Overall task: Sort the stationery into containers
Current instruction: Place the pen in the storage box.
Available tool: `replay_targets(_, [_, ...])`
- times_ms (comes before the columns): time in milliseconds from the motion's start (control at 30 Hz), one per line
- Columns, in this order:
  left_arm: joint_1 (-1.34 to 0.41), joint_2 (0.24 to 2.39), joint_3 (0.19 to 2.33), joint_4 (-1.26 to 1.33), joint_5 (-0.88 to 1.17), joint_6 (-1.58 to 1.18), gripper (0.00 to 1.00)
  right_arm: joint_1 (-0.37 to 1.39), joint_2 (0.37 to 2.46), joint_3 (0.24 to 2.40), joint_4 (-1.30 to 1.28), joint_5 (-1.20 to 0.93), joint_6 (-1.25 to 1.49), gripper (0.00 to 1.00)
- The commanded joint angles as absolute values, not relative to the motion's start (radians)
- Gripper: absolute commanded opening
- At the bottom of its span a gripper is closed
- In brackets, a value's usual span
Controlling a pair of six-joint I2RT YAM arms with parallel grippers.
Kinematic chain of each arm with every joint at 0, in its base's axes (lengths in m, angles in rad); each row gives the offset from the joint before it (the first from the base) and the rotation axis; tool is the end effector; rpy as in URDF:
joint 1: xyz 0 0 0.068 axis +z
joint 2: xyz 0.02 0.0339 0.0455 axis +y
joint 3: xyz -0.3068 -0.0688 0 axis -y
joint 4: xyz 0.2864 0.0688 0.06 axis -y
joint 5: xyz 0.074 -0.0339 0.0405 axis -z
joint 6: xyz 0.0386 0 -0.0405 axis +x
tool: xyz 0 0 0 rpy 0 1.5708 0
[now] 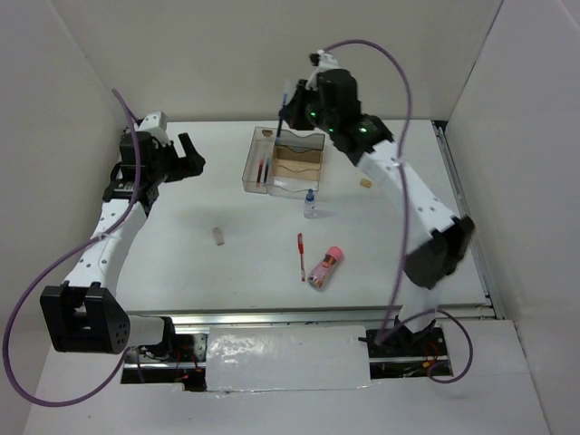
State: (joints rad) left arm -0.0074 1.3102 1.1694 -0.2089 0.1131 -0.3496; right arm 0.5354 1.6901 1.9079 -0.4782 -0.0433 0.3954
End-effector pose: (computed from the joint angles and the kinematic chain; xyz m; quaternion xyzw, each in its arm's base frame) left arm 0.3384 -0.0069 0.3907 -0.1074 0.8116 -0.1472 0.5551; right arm 0.3707 0.2218 0.5096 -0.0686 0.7899 0.2887 0.5367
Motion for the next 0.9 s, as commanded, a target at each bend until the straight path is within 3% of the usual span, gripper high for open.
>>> replay_targets(0, [0.025, 1.269, 1.151, -0.189, 0.14, -0.4, 0.99, 0.561, 1.967, 2.116, -0.428, -0.041, 0.385, 0.0])
replay_targets(133, [0.037, 1.256, 1.129, -0.183, 0.146, -0.42, 0.99, 0.572, 2.15, 2.295, -0.399, -0.023, 0.35, 0.0])
replay_targets(467, [0.081, 1.249, 1.078, -0.161, 0.17, -0.449, 0.99, 0.601, 2.365, 2.332, -0.302, 0.034, 0.281, 0.0])
replay_targets(867, [0.109, 1.246, 1.069, -0.169, 0.17, -0.456, 0.99, 0.583, 2.464, 2.31, -0.284, 0.057, 0.373, 0.01])
